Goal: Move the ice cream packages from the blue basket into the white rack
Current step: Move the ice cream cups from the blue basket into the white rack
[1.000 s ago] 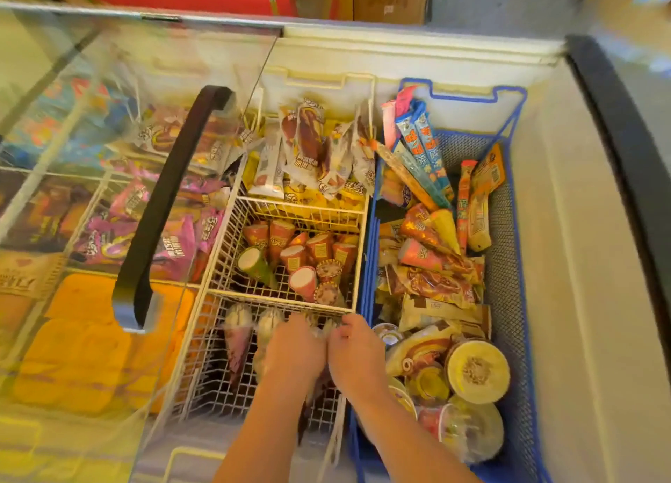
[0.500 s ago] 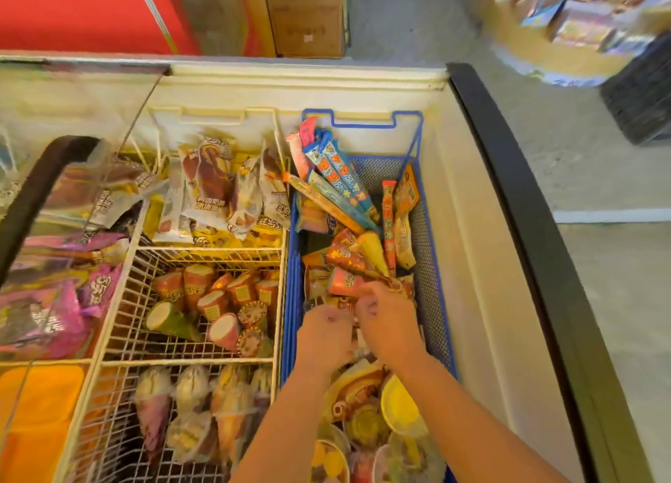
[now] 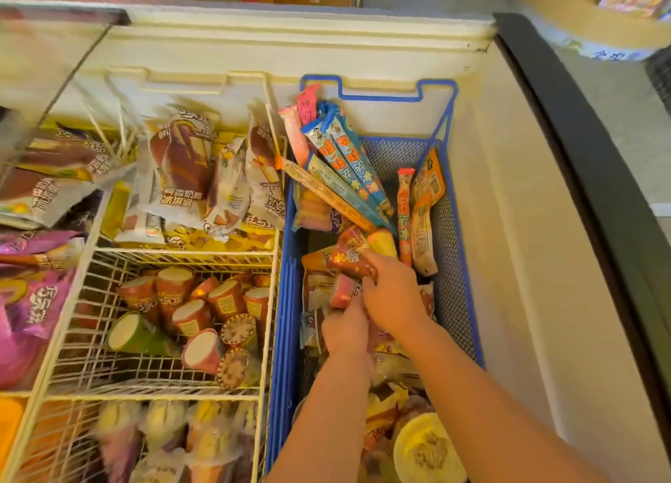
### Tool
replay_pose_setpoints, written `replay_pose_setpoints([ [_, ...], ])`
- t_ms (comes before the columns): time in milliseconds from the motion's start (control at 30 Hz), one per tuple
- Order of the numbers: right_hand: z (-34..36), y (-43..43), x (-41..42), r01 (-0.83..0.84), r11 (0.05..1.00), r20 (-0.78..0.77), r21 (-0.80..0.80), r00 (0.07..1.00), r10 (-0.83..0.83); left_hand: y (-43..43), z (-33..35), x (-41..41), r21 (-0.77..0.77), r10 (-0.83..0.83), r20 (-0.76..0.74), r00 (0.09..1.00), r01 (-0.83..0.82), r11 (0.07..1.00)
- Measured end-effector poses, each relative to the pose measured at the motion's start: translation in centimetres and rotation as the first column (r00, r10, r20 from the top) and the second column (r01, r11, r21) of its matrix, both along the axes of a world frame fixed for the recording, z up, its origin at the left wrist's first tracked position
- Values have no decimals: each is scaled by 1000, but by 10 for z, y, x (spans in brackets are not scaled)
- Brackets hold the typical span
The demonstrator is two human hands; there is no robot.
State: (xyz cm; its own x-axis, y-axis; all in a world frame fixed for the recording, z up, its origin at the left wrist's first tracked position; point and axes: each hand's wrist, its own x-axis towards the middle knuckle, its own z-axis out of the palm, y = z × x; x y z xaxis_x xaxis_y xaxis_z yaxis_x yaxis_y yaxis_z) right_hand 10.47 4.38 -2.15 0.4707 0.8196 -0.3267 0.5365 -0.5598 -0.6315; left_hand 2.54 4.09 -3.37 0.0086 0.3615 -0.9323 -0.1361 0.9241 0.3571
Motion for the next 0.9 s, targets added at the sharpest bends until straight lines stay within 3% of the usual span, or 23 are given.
replay_pose_setpoints([
  [167,-26,17,3,-69,993,11,-91,997,71,13,-30,5,5,-72,-183,980,74,997],
  [300,-42,22,10,-154,965,7,-210,987,159,21,-42,1,22,-110,-145,983,114,993],
  [500,-53,30,22,-206,920,-128,-335,977,172,20,-44,-13,90,-163,-84,983,170,981],
  [733,-53,19,23,10,949,-325,-315,938,-118,16,-35,-16,262,-253,-178,951,294,919],
  [833,-46,9,23,118,941,-447,-318,857,-259,21,-25,-18,360,-318,-276,907,405,841],
  [900,-40,3,21,193,920,-585,-342,722,-369,26,-17,-20,382,-333,-251,909,409,829],
])
